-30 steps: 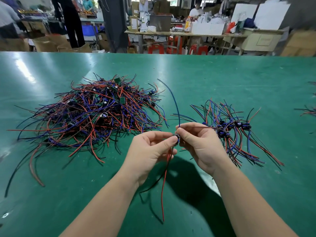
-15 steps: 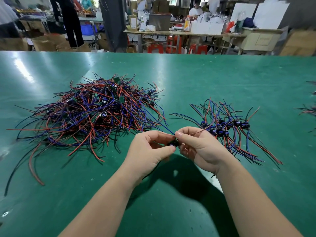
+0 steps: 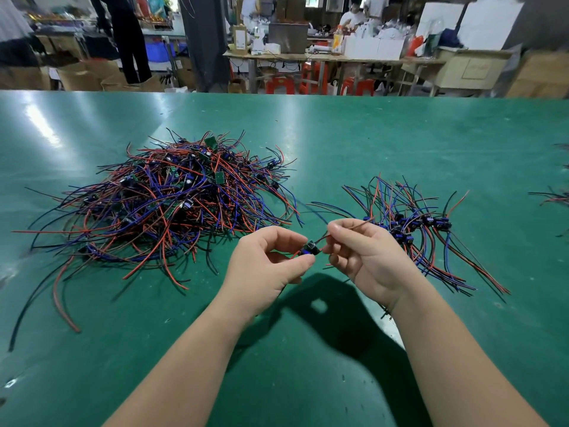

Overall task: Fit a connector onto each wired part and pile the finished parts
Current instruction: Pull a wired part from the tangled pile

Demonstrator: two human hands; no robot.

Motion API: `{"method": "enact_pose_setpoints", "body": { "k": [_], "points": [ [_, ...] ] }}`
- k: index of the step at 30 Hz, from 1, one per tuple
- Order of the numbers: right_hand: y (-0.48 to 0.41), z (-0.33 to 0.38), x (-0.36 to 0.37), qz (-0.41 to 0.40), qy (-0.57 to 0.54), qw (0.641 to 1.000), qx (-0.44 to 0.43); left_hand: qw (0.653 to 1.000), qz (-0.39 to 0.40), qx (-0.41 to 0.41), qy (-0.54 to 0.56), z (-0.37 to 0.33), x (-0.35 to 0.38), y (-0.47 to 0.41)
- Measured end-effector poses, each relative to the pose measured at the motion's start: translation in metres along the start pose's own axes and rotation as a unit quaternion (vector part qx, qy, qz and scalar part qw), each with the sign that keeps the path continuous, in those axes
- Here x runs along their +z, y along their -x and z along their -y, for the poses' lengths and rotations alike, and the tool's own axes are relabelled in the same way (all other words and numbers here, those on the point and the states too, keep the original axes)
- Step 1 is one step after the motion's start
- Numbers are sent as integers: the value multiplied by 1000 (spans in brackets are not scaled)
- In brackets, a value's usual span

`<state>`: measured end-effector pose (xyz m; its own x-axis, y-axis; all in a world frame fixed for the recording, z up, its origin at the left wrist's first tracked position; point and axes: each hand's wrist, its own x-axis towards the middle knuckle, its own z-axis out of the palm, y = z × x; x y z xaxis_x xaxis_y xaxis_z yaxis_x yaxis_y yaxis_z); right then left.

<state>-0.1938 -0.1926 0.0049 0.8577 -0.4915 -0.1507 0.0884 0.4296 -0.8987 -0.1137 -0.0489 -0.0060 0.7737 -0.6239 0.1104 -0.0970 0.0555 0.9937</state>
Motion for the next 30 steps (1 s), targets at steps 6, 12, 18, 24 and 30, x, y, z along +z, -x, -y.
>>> {"method": "enact_pose_setpoints", "body": {
  "k": [6,12,18,24,30],
  "points": [
    [-1,3,-2,-16,-58,998,17,1000,-5,0,26,0,1,0],
    [4,-3,5,0,45,999,-23,995,-31,-40,81,1,1,-1],
    [-4,28,12,-30,197,979,-52,991,-35,-71,106,4,0,-7],
    [-48,119,29,-90,221,959,-153,993,-114,-37,11,14,-12,-20],
    [-140,173,55,-145,197,935,-258,975,-140,62,-161,25,-16,-21]
  ]
}}
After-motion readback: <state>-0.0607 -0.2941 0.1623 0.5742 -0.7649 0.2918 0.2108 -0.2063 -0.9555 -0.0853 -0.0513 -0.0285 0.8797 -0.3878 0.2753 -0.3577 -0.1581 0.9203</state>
